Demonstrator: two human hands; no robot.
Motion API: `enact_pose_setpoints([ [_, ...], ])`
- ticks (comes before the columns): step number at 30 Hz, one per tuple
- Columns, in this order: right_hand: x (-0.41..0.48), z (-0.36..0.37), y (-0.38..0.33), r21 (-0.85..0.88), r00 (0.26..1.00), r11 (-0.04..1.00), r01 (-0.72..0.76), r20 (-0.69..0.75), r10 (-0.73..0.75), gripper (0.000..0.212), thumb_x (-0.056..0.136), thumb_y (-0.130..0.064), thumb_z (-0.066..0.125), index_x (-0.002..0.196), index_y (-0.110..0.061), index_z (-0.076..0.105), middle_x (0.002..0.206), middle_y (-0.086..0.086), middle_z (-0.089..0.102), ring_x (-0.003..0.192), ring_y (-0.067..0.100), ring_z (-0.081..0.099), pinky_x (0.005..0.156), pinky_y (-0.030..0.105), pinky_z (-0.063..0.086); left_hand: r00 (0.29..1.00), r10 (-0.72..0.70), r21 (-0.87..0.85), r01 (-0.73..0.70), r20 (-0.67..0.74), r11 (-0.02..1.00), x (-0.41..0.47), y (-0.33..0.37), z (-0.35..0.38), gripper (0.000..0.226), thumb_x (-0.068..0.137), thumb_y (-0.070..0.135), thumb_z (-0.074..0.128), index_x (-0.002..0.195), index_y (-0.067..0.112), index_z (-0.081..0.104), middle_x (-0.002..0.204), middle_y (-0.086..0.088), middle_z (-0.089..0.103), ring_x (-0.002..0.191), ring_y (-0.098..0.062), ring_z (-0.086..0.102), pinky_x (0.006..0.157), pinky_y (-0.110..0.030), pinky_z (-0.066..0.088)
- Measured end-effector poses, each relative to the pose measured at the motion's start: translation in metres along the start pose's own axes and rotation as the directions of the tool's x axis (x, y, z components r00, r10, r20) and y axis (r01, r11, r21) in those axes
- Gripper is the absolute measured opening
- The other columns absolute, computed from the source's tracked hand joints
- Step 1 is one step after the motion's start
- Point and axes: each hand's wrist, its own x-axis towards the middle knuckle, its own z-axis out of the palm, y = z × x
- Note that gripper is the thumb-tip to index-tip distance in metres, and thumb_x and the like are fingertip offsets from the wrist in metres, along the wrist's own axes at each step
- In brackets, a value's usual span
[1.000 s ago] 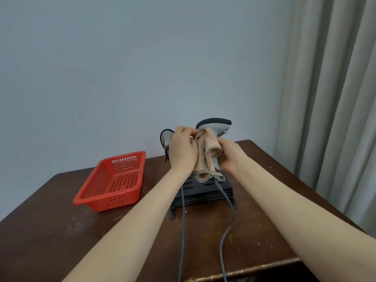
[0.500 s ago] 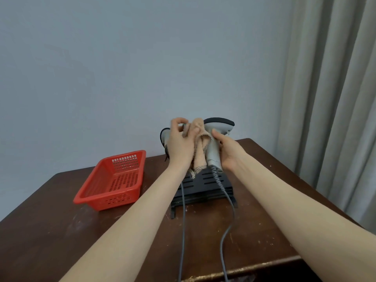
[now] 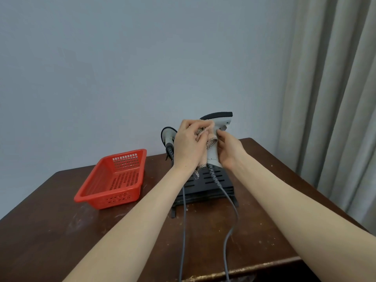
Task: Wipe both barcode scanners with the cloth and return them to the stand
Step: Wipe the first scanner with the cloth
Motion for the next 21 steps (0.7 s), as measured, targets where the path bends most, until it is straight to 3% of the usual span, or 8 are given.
enact_pose_setpoints([
  [4, -0.002, 0.005, -0.001, 0.101, 0.994, 0.995, -0.022, 0.108, 0.011, 0.024, 0.094, -0.017, 0.056, 0.112, -0.006, 0.067, 0.086, 0.005, 0.071, 0.071, 0.016, 0.069, 0.059, 0.026, 0.057, 0.987, 0.135, 0.261, -0.154, 0.092, 0.953, 0.004, -0.001, 0.009, 0.026, 0.090, 0.019, 0.056, 0.113, 0.021, 0.068, 0.114, 0.002, 0.056, 0.104, -0.020, 0.046, 0.090, -0.026, 0.040],
  [8, 0.000, 0.000, 0.000, 0.302, 0.981, 0.944, -0.135, 0.174, 0.085, 0.027, 0.098, -0.019, 0.046, 0.091, -0.012, 0.070, 0.081, 0.000, 0.072, 0.067, 0.012, 0.071, 0.053, 0.023, 0.055, 0.970, 0.142, 0.363, -0.207, 0.196, 0.908, -0.007, 0.004, 0.014, 0.032, 0.086, 0.008, 0.053, 0.112, 0.019, 0.069, 0.115, 0.003, 0.056, 0.100, -0.020, 0.040, 0.086, -0.028, 0.040],
  [11, 0.000, -0.009, 0.000, 0.212, 0.988, 0.969, -0.126, 0.111, 0.104, 0.035, 0.101, -0.029, 0.040, 0.079, -0.012, 0.062, 0.062, -0.002, 0.066, 0.049, 0.010, 0.062, 0.040, 0.017, 0.046, 0.938, 0.144, 0.360, -0.258, 0.315, 0.897, -0.019, 0.006, 0.010, 0.027, 0.084, 0.005, 0.054, 0.101, 0.018, 0.072, 0.110, 0.007, 0.059, 0.098, -0.017, 0.040, 0.086, -0.022, 0.035],
  [13, 0.001, -0.009, -0.001, 0.112, 0.990, 0.986, -0.123, 0.085, 0.114, 0.040, 0.101, -0.037, 0.038, 0.094, -0.006, 0.063, 0.078, 0.006, 0.070, 0.065, 0.016, 0.065, 0.049, 0.020, 0.053, 0.912, 0.166, 0.303, -0.290, 0.374, 0.908, -0.030, 0.003, 0.004, 0.024, 0.083, 0.004, 0.056, 0.094, 0.016, 0.074, 0.107, 0.006, 0.063, 0.096, -0.017, 0.041, 0.088, -0.024, 0.037],
  [15, 0.002, -0.007, -0.004, 0.064, 0.992, 0.993, -0.104, 0.072, 0.099, 0.042, 0.100, -0.037, 0.039, 0.107, -0.001, 0.060, 0.093, 0.013, 0.069, 0.079, 0.022, 0.065, 0.062, 0.027, 0.056, 0.906, 0.193, 0.249, -0.300, 0.377, 0.921, -0.037, -0.002, 0.000, 0.025, 0.081, 0.001, 0.058, 0.096, 0.015, 0.074, 0.105, 0.003, 0.063, 0.095, -0.017, 0.042, 0.089, -0.027, 0.039],
  [16, 0.003, -0.006, -0.005, 0.059, 0.994, 0.994, -0.087, 0.065, 0.083, 0.041, 0.100, -0.037, 0.041, 0.105, -0.001, 0.061, 0.090, 0.013, 0.070, 0.077, 0.022, 0.066, 0.065, 0.028, 0.054, 0.909, 0.202, 0.236, -0.300, 0.363, 0.924, -0.036, -0.004, 0.000, 0.028, 0.081, 0.000, 0.058, 0.101, 0.015, 0.073, 0.106, 0.001, 0.061, 0.096, -0.017, 0.043, 0.089, -0.025, 0.039],
  [19, 0.001, -0.001, -0.006, 0.010, 0.997, 0.998, -0.058, 0.044, 0.057, 0.037, 0.100, -0.037, 0.042, 0.089, -0.010, 0.066, 0.077, 0.004, 0.072, 0.066, 0.017, 0.069, 0.056, 0.026, 0.053, 0.946, 0.179, 0.227, -0.243, 0.269, 0.943, -0.023, -0.001, 0.001, 0.040, 0.083, -0.003, 0.055, 0.118, 0.014, 0.065, 0.114, -0.002, 0.054, 0.108, -0.017, 0.044, 0.093, -0.015, 0.031],
  [21, -0.002, 0.002, -0.004, -0.010, 0.997, 0.999, -0.038, 0.061, 0.039, 0.037, 0.101, -0.036, 0.040, 0.096, -0.013, 0.068, 0.088, 0.005, 0.073, 0.077, 0.018, 0.071, 0.061, 0.029, 0.055, 0.976, 0.127, 0.224, -0.165, 0.178, 0.961, -0.010, 0.000, 0.002, 0.041, 0.085, -0.004, 0.053, 0.122, 0.010, 0.062, 0.119, -0.003, 0.052, 0.113, -0.018, 0.045, 0.095, -0.012, 0.029],
])
